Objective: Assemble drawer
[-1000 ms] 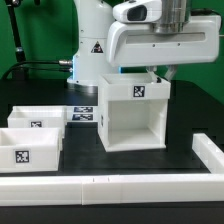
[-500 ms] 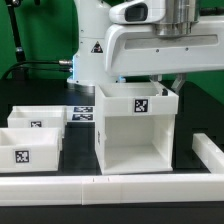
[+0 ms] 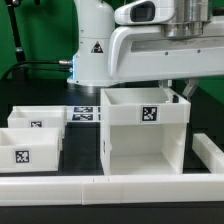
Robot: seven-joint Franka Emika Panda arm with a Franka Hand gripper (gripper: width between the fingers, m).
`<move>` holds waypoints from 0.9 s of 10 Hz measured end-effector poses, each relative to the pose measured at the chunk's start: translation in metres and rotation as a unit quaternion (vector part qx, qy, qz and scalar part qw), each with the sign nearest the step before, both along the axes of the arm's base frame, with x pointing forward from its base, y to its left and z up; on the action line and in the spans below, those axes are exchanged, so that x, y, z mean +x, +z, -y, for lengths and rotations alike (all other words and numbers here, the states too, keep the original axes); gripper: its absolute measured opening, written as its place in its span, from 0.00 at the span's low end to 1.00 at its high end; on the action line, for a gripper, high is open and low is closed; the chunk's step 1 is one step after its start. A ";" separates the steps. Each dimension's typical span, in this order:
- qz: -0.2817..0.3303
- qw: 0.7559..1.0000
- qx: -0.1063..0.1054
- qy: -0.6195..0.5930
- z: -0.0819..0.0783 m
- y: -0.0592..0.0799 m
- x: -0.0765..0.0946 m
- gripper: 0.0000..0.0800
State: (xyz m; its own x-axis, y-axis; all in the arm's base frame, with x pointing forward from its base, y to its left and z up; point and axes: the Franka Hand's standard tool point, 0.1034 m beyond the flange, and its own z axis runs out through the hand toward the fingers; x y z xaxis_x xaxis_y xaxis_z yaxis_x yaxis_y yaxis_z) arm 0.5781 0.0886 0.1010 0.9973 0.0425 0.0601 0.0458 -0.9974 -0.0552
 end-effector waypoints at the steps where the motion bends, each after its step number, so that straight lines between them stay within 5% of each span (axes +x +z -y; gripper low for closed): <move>1: -0.001 1.000 0.002 -0.014 -0.001 0.000 0.000 0.05; 5: -0.003 0.993 0.014 -0.118 -0.003 0.001 0.003 0.05; 9: 0.003 0.970 0.033 -0.241 0.002 0.005 0.025 0.05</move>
Offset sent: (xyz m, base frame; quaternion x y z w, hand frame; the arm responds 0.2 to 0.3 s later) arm 0.0000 0.0000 0.0000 0.0000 0.0000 0.1938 0.9810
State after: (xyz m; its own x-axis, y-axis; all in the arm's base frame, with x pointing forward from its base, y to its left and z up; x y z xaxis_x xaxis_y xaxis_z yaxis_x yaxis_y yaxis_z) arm 0.6029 0.0863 0.1056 0.8999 -0.4330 0.0519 -0.4247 -0.8972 -0.1214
